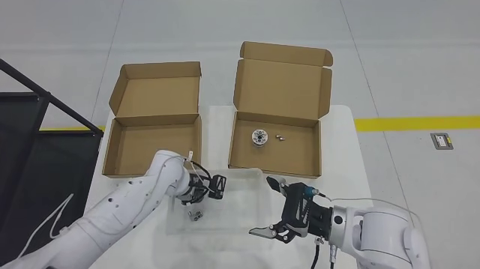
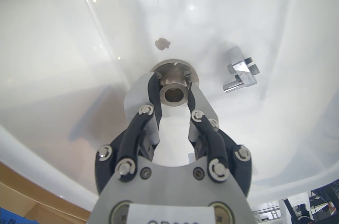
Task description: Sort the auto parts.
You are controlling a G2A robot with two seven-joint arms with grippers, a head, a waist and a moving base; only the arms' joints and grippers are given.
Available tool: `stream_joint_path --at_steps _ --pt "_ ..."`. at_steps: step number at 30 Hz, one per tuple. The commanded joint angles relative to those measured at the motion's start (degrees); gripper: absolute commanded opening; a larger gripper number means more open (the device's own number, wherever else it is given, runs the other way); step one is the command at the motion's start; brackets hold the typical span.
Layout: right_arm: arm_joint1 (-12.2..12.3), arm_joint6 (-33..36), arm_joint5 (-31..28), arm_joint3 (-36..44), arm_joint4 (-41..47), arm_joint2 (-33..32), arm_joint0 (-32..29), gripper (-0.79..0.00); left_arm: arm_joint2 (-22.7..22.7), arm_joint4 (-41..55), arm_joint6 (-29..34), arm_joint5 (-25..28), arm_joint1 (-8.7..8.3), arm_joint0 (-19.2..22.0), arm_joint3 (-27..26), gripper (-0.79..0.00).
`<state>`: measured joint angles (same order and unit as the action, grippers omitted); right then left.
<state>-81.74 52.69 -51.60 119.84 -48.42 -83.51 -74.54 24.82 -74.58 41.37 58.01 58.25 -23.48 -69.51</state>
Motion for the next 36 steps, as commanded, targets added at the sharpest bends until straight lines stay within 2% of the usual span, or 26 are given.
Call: stream_joint_path --at_steps 1,5,11,16,19,23,27,32,36 --pt "0.0 0.0 0.0 0.0 0.0 0.0 0.0 0.0 0.73 0.6 0.59 -0.01 -0.42 0.0 -1.14 -0.785" --pt "0.0 0.0 0.0 0.0 0.0 0.0 0.0 0.0 3.28 3.84 2.32 -0.01 -2.45 -0.1 -5.42 -0.785" --pt "0.0 0.0 0.0 0.0 0.0 0.0 0.0 0.0 11.59 11.38 4.91 -0.01 -7.67 -2.46 -14.51 -0.785" --pt "0.0 0.0 0.0 0.0 0.0 0.0 0.0 0.0 22.56 18.32 4.73 -0.13 -12.72 -6.83 -21.35 -0.785" --pt "0.0 0.0 0.0 0.0 0.0 0.0 0.0 0.0 30.87 22.73 1.31 -0.01 -15.45 -10.64 -22.81 -0.785" --pt "0.0 0.0 0.0 0.0 0.0 0.0 0.0 0.0 41.81 26.52 -9.36 -0.01 -18.19 -16.66 -22.43 -0.785" --pt "0.0 0.0 0.0 0.0 0.0 0.0 0.0 0.0 49.15 26.48 -22.12 -0.01 -19.53 -22.72 -22.52 -0.785" --pt "0.0 0.0 0.0 0.0 0.0 0.0 0.0 0.0 53.81 25.16 -36.98 -0.01 -20.07 -27.54 -20.35 -0.785" --pt "0.0 0.0 0.0 0.0 0.0 0.0 0.0 0.0 54.8 24.06 -46.85 -0.01 -20.21 -29.7 -18.4 -0.785"
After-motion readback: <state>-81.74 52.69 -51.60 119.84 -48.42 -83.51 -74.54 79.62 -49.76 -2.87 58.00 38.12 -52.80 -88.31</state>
